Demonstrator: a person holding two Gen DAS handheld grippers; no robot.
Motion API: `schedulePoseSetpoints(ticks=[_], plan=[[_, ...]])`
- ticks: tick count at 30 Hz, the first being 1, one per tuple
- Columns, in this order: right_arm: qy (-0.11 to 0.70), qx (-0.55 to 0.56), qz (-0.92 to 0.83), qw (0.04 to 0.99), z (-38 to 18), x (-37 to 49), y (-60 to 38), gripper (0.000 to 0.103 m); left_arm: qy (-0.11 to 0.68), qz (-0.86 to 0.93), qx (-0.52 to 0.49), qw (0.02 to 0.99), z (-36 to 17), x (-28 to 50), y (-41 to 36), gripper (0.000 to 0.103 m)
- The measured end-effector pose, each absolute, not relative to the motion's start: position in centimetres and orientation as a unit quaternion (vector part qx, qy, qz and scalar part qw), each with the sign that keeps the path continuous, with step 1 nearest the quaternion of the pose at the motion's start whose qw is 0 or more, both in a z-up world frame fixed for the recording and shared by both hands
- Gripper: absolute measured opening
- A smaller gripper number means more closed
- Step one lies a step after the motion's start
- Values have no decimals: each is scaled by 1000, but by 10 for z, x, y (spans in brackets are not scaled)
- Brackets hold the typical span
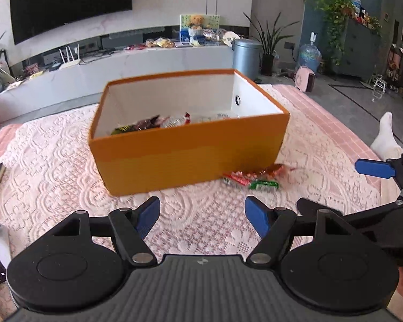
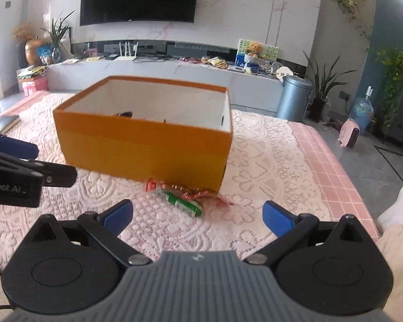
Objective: Organize snacks
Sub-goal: 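Withdraw both tools from the box toward the last green-and-red candy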
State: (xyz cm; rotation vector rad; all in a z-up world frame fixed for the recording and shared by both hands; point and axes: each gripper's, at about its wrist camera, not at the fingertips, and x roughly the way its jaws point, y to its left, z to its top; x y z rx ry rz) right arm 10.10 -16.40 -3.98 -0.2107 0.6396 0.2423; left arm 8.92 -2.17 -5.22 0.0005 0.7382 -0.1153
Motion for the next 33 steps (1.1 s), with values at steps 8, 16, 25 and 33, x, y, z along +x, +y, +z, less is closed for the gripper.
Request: schedulePoseSetpoints(ticks=[8, 16, 25, 33], plan=[[336, -123, 124, 925, -68, 108, -160, 99, 385, -57, 9, 921, -73, 96, -24, 84], [353, -88, 148, 920, -86, 118, -169, 99, 395, -63, -5, 916, -84, 106, -25, 82], [368, -74, 133, 917, -92, 141, -178, 82, 400, -77, -37, 913, -93, 121, -24, 74], [372, -92, 123, 915, -96, 163, -181, 65, 422, -78, -133, 893, -107, 140, -16, 73]])
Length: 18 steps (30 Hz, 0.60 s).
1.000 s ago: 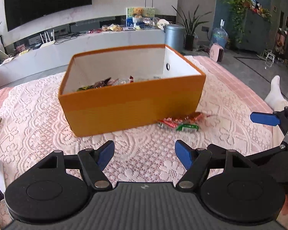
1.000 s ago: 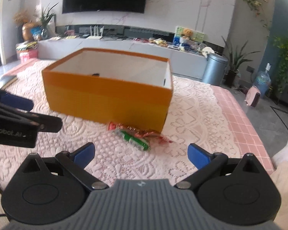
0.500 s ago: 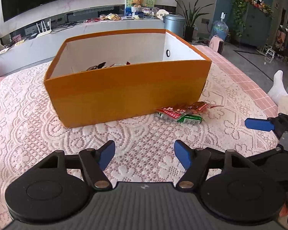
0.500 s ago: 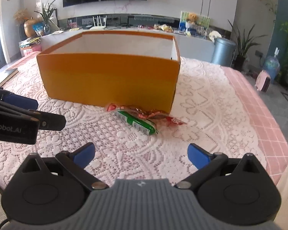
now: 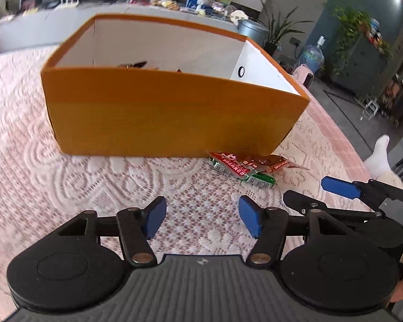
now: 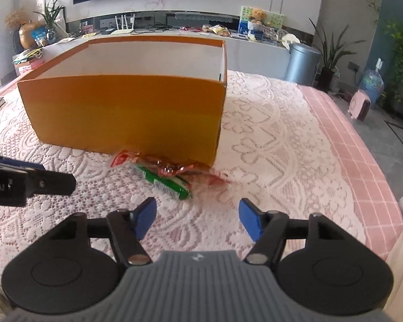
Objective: Organize snacks
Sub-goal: 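Withdraw both tools from the box toward the last green-and-red candy, then grasp the clear brown meat-snack bag with the right tool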
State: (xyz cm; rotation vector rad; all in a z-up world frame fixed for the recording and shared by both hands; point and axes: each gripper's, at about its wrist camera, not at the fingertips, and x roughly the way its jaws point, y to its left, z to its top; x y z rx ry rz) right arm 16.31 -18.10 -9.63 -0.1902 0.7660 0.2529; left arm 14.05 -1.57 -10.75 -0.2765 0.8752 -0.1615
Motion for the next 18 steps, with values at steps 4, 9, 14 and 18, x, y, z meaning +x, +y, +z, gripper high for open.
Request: schedulePoseSetpoints(ticks=[4, 9, 14, 18], plan=[[357, -110, 135, 918, -93, 171, -179, 65, 421, -80, -138, 893, -109, 148, -21, 73], [354, -148, 155, 910, -101, 181, -169, 64, 430, -75, -116, 892, -114, 154, -25, 72], [339, -193, 178, 904, -107, 190, -156, 64, 449, -57, -108, 885, -124, 157, -18, 71], [327, -216, 194, 899, -111, 197, -147, 64, 450, -54, -103, 885, -125, 156, -15, 71]])
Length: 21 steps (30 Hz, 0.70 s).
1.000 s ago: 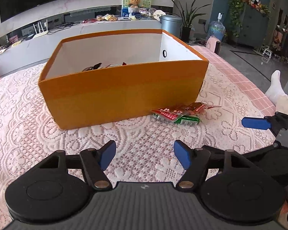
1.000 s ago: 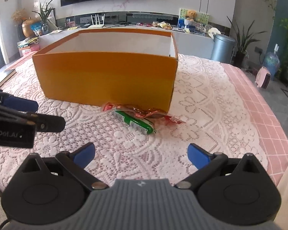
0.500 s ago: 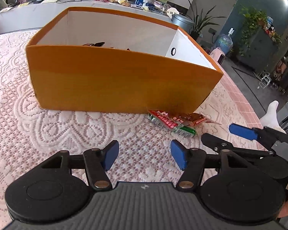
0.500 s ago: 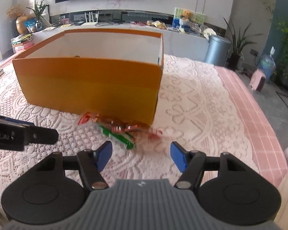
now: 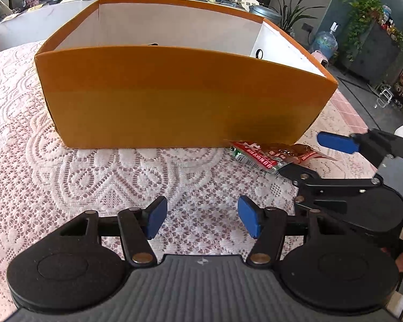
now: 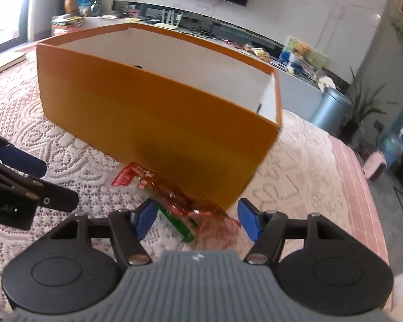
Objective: Organize snacks
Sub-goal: 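Grasp the clear brown meat-snack bag with the right tool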
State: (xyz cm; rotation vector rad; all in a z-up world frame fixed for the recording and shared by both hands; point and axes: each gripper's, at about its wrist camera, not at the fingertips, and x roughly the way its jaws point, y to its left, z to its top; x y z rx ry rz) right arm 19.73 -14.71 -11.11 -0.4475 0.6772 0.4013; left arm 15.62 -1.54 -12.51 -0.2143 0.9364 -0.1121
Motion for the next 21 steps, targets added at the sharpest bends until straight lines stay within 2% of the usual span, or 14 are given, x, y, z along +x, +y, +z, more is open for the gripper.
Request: schedulePoseSetpoints(ticks=[2, 7, 8, 9, 10, 13, 17, 21], plan=[[324, -221, 205, 897, -114, 200, -142, 64, 451, -54, -103, 885, -126, 157, -15, 71], [319, -223, 201, 899, -121, 202, -134, 51, 455, -54, -102, 883, -129, 153, -12, 71], [319, -220, 203, 899, -120, 202, -134, 44, 455, -54, -103, 883, -129, 154, -12, 71], [318, -215, 211, 899, -118, 200, -134, 29, 456, -53, -104, 882, -130, 153, -10, 71], [318, -216, 220, 897, -117, 196, -132, 25, 456, -52, -105, 882, -130, 152, -10, 71], [315, -222, 230, 894, -112, 183, -126, 23, 454, -50, -103, 884, -128, 147, -7, 71], [312, -203, 249, 894, -100, 166, -125, 20, 452, -39, -96, 886, -124, 140, -2, 66], [319, -145, 274, 896, -84, 153, -131, 19, 451, -35, -98, 886, -120, 130, 6, 66]])
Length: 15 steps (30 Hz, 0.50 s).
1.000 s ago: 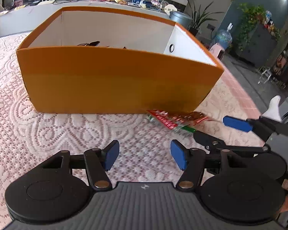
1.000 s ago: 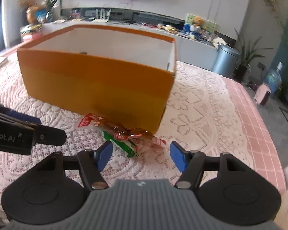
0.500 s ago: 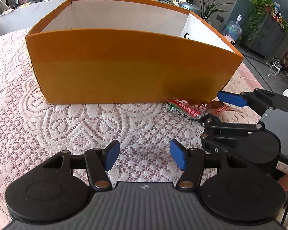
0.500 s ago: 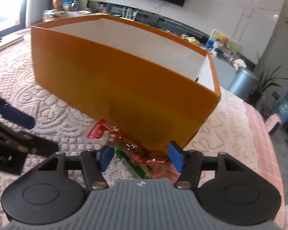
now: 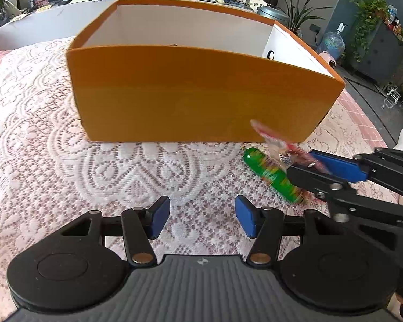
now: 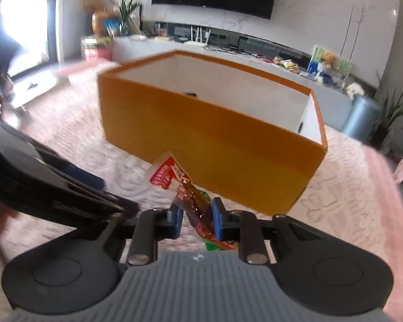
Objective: Organize snacks
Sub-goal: 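Grasp the clear brown meat-snack bag with the right tool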
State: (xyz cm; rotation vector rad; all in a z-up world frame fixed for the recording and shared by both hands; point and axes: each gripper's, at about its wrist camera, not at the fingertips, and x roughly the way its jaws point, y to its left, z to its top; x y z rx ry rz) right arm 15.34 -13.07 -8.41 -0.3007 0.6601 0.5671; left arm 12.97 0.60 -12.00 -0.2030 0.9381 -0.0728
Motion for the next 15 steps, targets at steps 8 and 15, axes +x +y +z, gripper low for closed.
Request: schedulePoseSetpoints(ticks=[8, 15], plan=[[304, -76, 250, 916, -59, 136, -150, 14, 436, -48, -97, 893, -107, 112, 15, 66], [308, -128, 167, 928, -66, 131, -167, 14, 439, -90, -97, 889, -102, 104, 11, 66]])
